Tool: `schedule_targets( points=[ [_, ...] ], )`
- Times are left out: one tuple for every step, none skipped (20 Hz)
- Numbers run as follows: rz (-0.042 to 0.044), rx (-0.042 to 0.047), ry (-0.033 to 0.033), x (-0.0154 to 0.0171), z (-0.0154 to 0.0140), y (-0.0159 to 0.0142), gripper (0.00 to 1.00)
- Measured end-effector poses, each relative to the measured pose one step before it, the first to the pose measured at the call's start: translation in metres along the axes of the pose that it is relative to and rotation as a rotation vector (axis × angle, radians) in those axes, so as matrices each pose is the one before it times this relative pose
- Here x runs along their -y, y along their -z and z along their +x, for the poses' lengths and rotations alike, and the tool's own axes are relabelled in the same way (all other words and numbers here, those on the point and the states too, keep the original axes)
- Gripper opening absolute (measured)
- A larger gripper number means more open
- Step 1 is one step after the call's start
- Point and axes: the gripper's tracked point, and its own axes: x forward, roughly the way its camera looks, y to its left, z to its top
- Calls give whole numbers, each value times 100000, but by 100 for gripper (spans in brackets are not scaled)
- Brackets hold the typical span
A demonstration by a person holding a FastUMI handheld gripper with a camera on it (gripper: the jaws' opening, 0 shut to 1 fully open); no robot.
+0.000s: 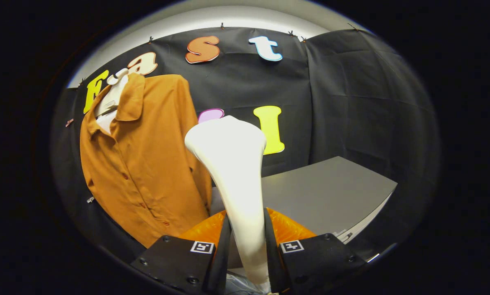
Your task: Iron the clothes twice with a garment steamer, once on the left side and once on the right side.
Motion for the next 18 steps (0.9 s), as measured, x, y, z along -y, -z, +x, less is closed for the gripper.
schedule_targets(
  points=[
    [81,120,-654,-1502,-391,255,44],
    [-286,298,-582,-1553,-312,172,44],
    [-760,303,-350,-1393,-183,-5,44],
    [-800,379,-433,-1352,-155,-40,44],
    [-671,490,-391,-1181,-47,-165,44],
    [-695,467,-124,-1090,-61,4,44],
    [-613,467,234,-895,-33,-80,44],
    [-509,266,586,-692,110,-225,44],
    [-450,-29,768,-525,281,-125,44],
    [-213,-234,416,-613,178,-72,44],
    [-106,-196,306,-483,166,-26,44],
    [-315,313,315,-92,-66,140,44],
    [-392,138,702,-157,328,-147,44],
    [-470,-6,333,-100,336,-127,44],
    [-193,-211,33,-231,410,-58,44],
    [-203,-406,-64,-140,427,-89,44],
    [-191,-400,307,-144,404,17,44],
    [-310,-534,438,-1,454,152,44]
  ],
)
